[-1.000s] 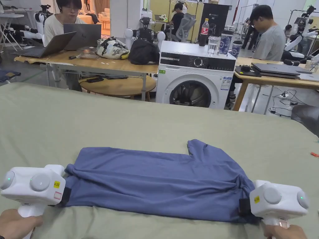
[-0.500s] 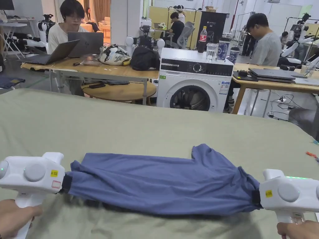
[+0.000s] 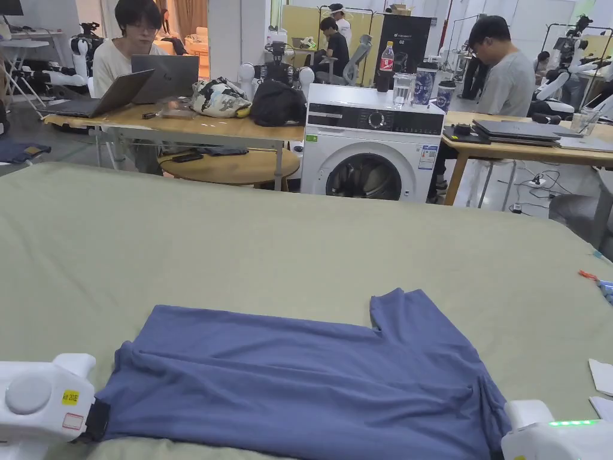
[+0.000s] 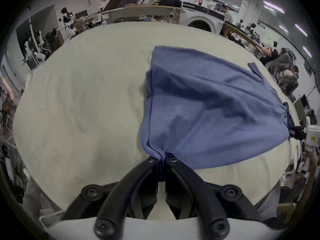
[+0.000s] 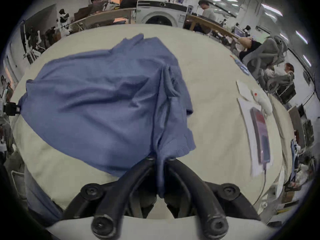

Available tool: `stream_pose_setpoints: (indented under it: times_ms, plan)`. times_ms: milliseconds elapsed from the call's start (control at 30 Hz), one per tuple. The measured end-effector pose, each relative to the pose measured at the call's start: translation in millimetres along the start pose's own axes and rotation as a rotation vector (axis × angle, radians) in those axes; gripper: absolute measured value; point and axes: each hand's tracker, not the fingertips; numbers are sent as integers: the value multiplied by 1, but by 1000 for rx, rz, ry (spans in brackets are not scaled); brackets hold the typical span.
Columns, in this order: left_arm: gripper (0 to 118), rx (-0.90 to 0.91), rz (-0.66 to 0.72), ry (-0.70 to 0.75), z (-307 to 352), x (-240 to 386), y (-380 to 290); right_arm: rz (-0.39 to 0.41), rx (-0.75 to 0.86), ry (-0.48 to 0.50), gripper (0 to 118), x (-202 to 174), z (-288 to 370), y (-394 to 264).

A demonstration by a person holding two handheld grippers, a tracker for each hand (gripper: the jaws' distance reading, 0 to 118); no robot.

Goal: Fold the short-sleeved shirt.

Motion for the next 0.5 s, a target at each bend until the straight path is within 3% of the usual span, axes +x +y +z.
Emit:
stream_pose_setpoints:
  times_ms: [167,200,300,400,500]
  plan:
    - [0,21,3,26,-3,6,3,-32,13,-26,5,-5,-11,3]
    - [4,19,3,31,0,8,6,-30,9,-33,12,-5,-10,6]
    - [45,45,25,59,14,15,13,-66,27,-85,59,-7,7,18]
    - [49,218,1,78,45,33,17,-74,201,-125,59,-14,37,32]
    - [49,445,-30,43,73,52,15,-122,404,-58,59,-27,62,43]
